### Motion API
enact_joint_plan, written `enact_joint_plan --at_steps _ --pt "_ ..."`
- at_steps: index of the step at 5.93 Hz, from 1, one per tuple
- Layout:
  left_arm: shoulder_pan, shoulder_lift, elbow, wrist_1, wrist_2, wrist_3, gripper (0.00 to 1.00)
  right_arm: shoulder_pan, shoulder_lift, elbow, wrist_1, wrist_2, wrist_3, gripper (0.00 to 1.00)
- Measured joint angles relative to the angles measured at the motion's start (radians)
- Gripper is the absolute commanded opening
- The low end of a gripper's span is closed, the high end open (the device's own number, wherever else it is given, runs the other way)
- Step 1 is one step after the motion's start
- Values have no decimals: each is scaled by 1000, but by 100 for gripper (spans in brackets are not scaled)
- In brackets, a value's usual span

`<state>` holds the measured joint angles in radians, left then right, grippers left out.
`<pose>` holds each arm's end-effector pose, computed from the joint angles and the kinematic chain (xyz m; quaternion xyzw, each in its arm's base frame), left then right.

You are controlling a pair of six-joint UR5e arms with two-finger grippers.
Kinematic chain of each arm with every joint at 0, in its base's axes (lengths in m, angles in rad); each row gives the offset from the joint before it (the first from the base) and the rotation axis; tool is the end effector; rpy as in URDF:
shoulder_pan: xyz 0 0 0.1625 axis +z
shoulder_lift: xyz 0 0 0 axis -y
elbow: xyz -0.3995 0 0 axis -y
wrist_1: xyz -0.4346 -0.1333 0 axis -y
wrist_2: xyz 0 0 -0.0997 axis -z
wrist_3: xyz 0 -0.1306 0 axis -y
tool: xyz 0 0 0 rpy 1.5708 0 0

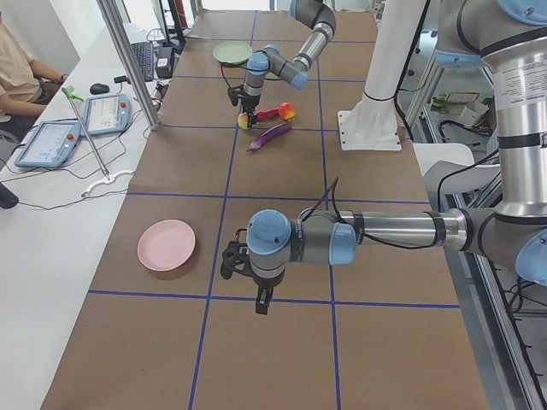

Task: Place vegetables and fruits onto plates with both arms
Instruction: 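Carry the peach with the right gripper over the green plate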

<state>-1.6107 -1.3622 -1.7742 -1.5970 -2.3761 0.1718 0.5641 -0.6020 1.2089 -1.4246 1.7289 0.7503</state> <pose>-0.0572 -0.4515 0.6440 0.0510 0.3886 0.0647 0.9177 -0.6557 -0.5482 0.1668 0.1775 -0.3290 -0.1473 0.9157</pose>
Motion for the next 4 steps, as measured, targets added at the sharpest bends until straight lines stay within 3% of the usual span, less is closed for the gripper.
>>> enact_joint_plan --at_steps 2,4 --pt "0 0 1 0 0 0 100 134 -11 12 -3 166 -152 0" --pt "0 0 1 1 0 0 100 322 -107 25 -3 357 -450 0"
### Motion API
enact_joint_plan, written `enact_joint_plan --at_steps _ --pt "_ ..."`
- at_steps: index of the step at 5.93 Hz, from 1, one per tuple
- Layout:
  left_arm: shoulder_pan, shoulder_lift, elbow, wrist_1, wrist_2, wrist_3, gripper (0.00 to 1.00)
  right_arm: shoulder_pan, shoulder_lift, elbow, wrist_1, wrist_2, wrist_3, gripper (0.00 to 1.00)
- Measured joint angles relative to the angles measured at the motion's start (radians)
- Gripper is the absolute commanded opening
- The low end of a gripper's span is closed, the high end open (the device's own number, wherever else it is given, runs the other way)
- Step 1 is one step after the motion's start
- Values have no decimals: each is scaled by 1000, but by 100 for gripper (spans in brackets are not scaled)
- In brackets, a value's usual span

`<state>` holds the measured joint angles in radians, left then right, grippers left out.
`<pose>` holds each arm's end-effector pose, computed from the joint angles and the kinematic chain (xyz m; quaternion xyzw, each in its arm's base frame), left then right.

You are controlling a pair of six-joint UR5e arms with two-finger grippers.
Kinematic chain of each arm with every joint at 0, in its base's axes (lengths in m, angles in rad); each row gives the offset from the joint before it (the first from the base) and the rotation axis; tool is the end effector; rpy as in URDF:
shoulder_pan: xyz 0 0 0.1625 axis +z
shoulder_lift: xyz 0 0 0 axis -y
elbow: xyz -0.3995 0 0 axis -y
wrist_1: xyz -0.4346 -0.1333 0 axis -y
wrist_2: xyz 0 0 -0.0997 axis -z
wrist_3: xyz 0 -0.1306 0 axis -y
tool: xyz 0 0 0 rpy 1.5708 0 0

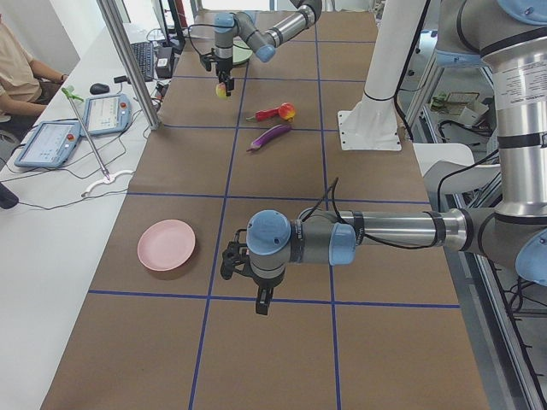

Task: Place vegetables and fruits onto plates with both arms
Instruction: 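Carry the peach with the right gripper over the green plate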

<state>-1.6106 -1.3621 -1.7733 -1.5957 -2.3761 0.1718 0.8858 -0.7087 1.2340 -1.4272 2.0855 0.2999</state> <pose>-0.0571 -0.4513 0.6446 0.0499 0.3887 0.0643 0.9177 -0.4704 -0.6849 0.2319 0.1661 -0.3619 -0.2568 0.8806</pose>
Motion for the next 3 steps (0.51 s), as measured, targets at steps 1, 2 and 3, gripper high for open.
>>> enact_joint_plan --at_steps 1,2,3 --pt "0 0 0 1 0 0 100 98 -87 23 1 58 -178 0" --pt "0 1 0 1 0 0 100 210 -192 39 3 128 -389 0" --pt "0 1 1 2 0 0 100 305 -289 44 4 177 -585 0"
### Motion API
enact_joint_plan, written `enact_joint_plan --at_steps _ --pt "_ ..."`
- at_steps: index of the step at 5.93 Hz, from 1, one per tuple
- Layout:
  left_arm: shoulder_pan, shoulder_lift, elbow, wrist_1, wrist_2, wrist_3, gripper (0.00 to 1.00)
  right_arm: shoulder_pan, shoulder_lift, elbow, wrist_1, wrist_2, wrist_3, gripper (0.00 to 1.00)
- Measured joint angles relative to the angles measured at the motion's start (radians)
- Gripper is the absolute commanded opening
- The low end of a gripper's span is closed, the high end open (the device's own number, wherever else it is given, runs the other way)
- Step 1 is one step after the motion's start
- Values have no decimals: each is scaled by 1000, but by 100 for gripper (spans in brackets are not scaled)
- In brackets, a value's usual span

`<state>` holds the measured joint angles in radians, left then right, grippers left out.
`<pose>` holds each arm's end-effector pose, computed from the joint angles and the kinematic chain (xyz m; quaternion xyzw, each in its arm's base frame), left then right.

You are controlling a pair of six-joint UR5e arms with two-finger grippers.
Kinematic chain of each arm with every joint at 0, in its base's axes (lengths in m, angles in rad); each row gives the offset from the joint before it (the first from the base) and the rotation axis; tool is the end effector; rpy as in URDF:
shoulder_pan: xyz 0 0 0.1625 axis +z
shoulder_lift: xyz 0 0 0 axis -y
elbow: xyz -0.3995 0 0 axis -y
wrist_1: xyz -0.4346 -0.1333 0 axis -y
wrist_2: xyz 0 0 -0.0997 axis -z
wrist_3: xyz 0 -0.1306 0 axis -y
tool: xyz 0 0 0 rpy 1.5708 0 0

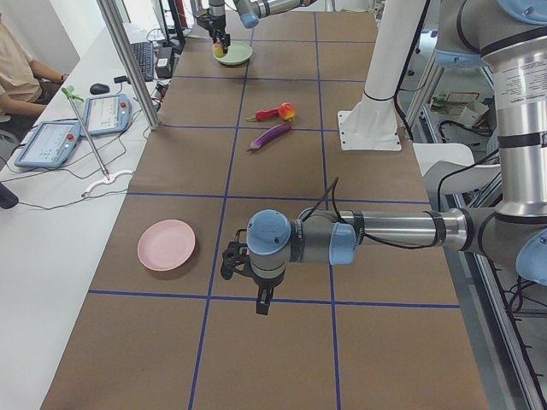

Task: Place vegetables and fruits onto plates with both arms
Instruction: 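Carry the peach with the right gripper over the green plate, then lower the peach onto the green plate and open the right gripper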

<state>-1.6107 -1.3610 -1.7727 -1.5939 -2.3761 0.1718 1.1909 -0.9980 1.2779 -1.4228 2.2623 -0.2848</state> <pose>-0.0572 -0.4505 0.6456 0.0484 0.3889 0.0636 0.9178 -0.2378 -0.7306 0.4283 0.1838 -0.3403 -0.3680 0.8456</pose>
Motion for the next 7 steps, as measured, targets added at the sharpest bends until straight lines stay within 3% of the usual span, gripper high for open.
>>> enact_joint_plan --at_steps 1,2,3,6,7 --pt "0 0 1 1 0 0 100 58 -73 -5 2 15 -137 0" --pt "0 0 1 1 0 0 100 86 -127 -37 44 13 -212 18" --pt "0 0 1 2 0 0 100 99 -157 -92 123 8 -229 44" --pt "0 12 1 -1 0 0 100 84 -170 -157 212 12 -110 49" --pt "0 12 1 -1 0 0 100 67 -173 -165 245 13 -59 80"
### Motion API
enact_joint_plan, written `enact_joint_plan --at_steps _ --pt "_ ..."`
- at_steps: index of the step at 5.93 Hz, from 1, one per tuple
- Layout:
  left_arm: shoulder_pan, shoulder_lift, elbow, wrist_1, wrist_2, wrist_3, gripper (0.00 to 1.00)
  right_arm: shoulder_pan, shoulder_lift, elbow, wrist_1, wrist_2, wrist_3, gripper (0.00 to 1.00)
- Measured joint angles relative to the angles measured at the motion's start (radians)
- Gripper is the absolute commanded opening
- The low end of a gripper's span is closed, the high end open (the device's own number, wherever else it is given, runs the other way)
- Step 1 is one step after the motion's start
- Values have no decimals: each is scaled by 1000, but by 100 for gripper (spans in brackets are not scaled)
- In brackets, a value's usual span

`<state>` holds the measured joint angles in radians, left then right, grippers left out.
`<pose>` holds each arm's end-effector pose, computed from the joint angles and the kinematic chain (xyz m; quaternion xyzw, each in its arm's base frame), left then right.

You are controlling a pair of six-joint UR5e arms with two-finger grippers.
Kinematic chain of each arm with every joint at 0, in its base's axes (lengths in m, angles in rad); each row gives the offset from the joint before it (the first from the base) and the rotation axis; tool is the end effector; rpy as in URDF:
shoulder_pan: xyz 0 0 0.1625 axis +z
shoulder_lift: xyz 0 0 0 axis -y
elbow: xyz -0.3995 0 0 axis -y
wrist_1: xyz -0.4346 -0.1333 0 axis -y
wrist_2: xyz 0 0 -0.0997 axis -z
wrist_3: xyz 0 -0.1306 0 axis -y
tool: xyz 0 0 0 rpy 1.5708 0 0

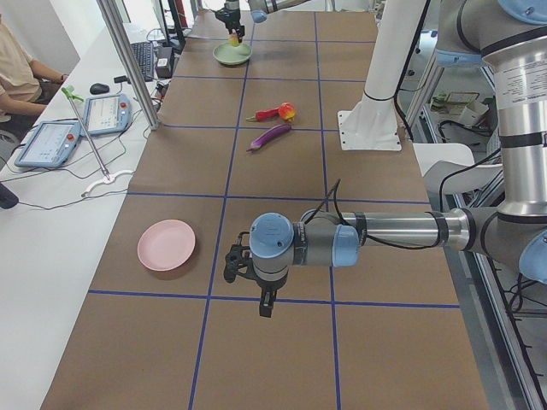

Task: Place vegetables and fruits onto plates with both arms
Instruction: 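Lower the peach onto the green plate and open the right gripper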

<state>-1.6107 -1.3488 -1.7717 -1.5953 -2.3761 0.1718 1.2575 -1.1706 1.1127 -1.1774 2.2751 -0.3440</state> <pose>-0.0569 -0.4446 0.6515 0.0430 0.3895 0.0613 0.9180 -0.1744 -0.6966 0.6167 0.1619 -0.3376 -0.3532 0.8573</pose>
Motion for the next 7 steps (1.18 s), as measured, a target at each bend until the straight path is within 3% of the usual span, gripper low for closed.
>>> enact_joint_plan --at_steps 1,3,5,7 --pt "0 0 0 0 0 0 100 -16 -6 -14 47 -1 36 99" --pt "0 0 0 0 0 0 100 -25 -22 -10 81 -2 64 99" --pt "0 1 0 -1 0 0 100 -21 -20 140 47 27 210 99" --pt "0 1 0 -2 0 0 100 -70 4 373 -94 46 476 99"
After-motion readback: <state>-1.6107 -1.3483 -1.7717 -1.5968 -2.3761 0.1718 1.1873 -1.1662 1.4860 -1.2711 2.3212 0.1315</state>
